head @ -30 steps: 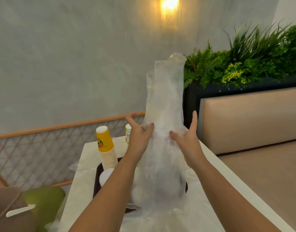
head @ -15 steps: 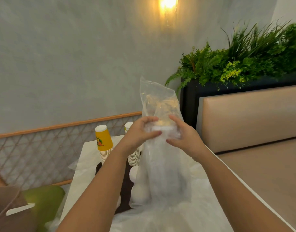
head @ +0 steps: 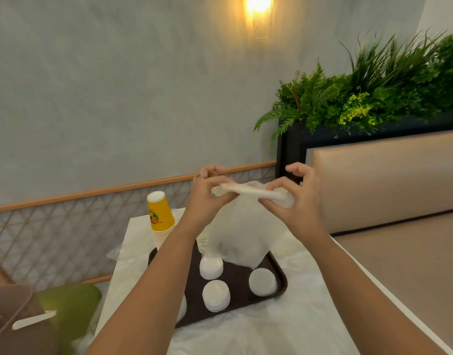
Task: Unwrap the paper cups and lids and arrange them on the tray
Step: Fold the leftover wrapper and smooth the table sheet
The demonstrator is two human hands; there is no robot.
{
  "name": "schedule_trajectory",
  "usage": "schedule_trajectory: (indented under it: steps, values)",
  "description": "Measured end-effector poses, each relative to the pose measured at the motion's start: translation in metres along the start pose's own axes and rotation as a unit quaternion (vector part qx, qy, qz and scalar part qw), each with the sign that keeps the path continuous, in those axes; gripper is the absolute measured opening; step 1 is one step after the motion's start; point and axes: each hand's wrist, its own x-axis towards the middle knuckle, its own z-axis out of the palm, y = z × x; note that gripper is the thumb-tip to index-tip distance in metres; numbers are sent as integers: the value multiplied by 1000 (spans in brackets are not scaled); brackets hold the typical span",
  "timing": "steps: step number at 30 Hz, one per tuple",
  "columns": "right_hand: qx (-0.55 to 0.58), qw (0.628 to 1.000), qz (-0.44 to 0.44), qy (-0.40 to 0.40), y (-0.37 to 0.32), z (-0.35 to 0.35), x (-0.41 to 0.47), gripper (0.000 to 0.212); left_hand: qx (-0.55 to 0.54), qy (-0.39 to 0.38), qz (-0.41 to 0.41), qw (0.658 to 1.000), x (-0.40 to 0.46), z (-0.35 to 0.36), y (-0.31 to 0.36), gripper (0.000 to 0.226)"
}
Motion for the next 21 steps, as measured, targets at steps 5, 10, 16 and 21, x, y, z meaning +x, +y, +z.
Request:
schedule_trajectory:
  steps: [5,10,16,21]
  values:
    - [267,939,157,-149,-5,-5,0,92,-224,-37,-93,969,-3,4,5,24]
    - [272,908,282,-147,1,9,-8,53,-295,-11,-112,949,-2,15,10,21]
    - [330,892,296,-92,7,10,-5,26,-177,-96,-165,966,-9,13,-3,48]
    - [345,881,296,-128,14,11,-4,47,-204,-109,-186,955,-14,14,-11,27]
